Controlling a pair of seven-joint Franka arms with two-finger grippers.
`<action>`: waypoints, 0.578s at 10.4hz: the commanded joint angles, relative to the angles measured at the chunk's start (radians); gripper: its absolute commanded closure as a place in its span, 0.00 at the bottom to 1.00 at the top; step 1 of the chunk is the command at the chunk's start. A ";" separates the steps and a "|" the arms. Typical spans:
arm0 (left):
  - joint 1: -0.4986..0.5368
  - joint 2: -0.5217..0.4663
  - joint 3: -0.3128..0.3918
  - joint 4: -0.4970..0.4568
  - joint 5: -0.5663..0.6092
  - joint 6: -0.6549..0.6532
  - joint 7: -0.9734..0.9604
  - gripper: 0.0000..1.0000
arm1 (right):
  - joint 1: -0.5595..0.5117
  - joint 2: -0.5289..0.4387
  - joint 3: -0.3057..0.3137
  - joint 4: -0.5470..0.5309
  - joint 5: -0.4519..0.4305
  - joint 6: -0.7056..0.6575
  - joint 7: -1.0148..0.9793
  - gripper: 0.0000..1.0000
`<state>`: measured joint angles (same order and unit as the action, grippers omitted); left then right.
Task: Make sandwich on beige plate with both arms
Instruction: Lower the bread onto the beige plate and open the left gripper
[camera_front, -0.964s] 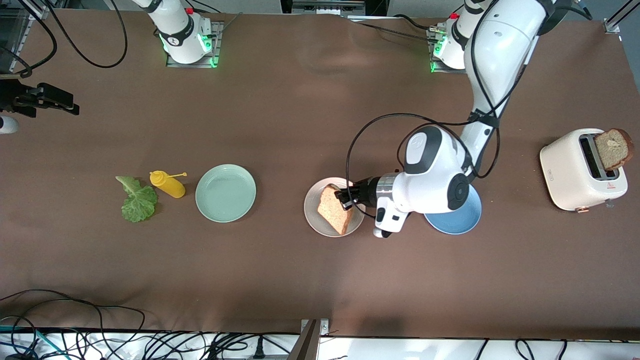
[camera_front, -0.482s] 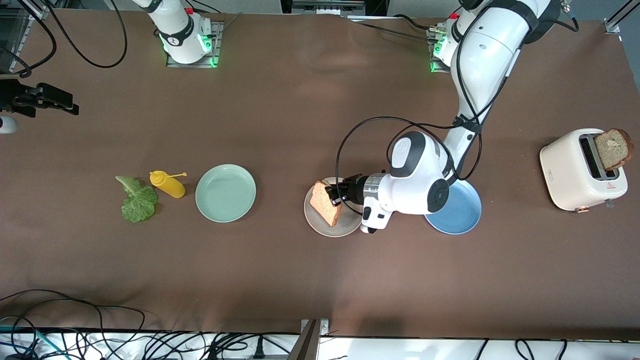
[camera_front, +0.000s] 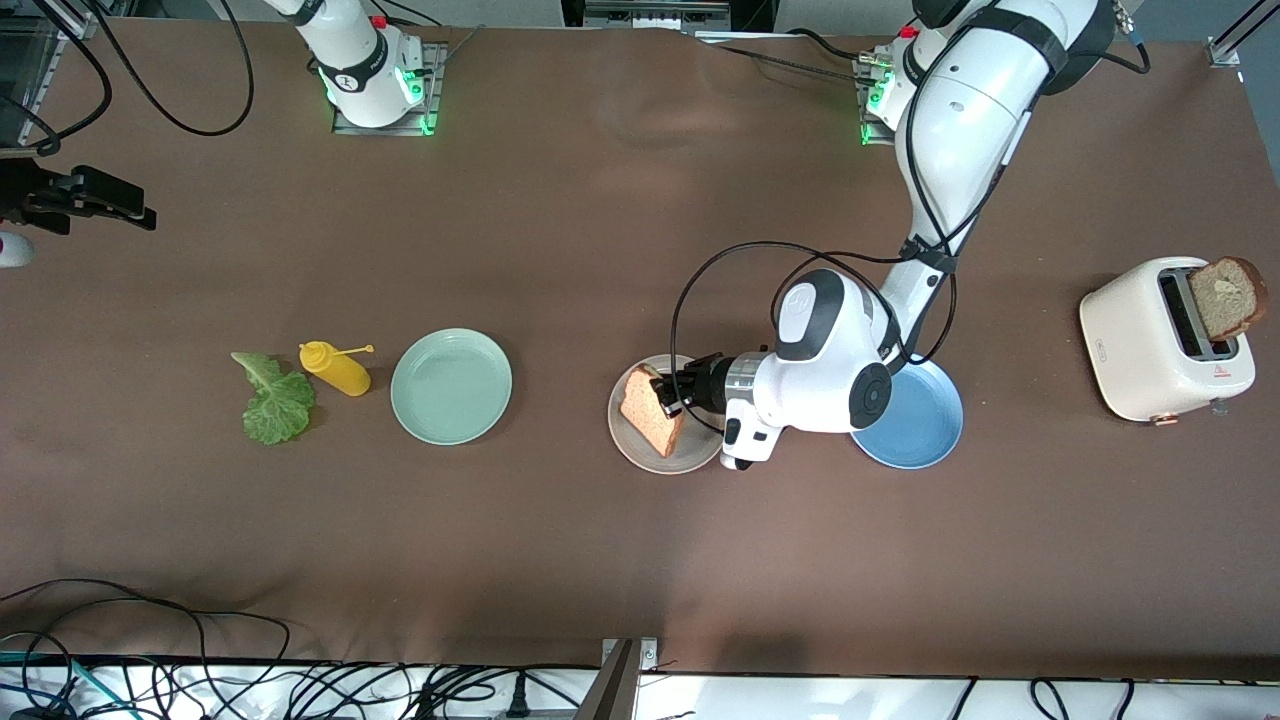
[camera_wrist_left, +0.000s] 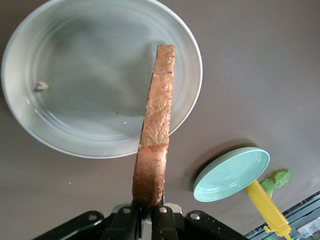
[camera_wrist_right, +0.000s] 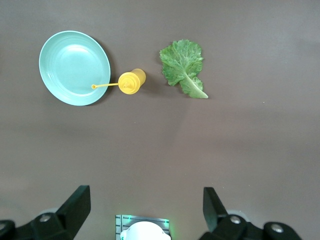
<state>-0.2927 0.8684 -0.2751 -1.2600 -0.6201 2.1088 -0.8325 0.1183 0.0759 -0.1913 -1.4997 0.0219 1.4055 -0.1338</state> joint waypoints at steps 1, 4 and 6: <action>-0.016 0.011 0.011 0.011 -0.030 0.023 0.006 1.00 | -0.003 -0.007 0.000 0.013 -0.005 -0.019 -0.015 0.00; -0.016 0.012 0.011 0.010 -0.026 0.023 0.009 1.00 | -0.003 -0.007 0.000 0.013 -0.005 -0.019 -0.015 0.00; -0.010 0.011 0.017 0.007 -0.024 0.020 0.010 1.00 | -0.003 -0.007 0.000 0.013 -0.005 -0.019 -0.015 0.00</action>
<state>-0.2958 0.8737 -0.2711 -1.2599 -0.6202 2.1215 -0.8325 0.1184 0.0759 -0.1916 -1.4997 0.0219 1.4055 -0.1338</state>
